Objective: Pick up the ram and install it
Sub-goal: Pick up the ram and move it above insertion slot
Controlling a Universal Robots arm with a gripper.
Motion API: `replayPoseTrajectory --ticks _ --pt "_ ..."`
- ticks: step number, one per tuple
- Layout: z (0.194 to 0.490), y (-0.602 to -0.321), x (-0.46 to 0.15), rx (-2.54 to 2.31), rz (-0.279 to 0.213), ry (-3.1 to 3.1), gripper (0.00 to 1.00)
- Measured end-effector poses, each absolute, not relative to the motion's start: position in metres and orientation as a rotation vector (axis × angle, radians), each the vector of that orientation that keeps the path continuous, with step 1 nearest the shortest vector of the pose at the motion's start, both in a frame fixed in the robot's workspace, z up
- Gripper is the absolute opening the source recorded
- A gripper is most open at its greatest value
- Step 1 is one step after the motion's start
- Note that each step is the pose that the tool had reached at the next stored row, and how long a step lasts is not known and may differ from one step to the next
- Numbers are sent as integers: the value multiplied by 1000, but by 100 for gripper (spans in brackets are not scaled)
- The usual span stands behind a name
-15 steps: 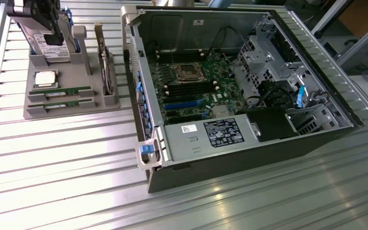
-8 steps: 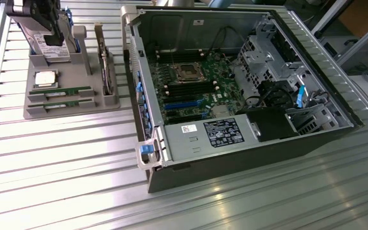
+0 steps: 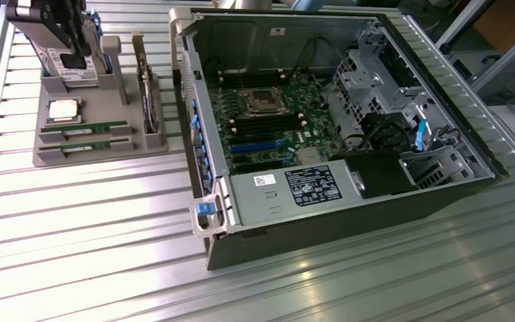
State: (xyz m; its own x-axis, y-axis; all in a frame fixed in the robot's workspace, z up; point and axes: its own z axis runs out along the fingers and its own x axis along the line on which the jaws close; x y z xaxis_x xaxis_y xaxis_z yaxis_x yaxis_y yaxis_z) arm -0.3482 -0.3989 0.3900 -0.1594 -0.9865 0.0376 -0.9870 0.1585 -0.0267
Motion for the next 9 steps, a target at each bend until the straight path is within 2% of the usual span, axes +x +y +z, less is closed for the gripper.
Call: replayPoseTrajectory --ticks 9 --pt "384 -399 -348 2029 70 -2382 30"
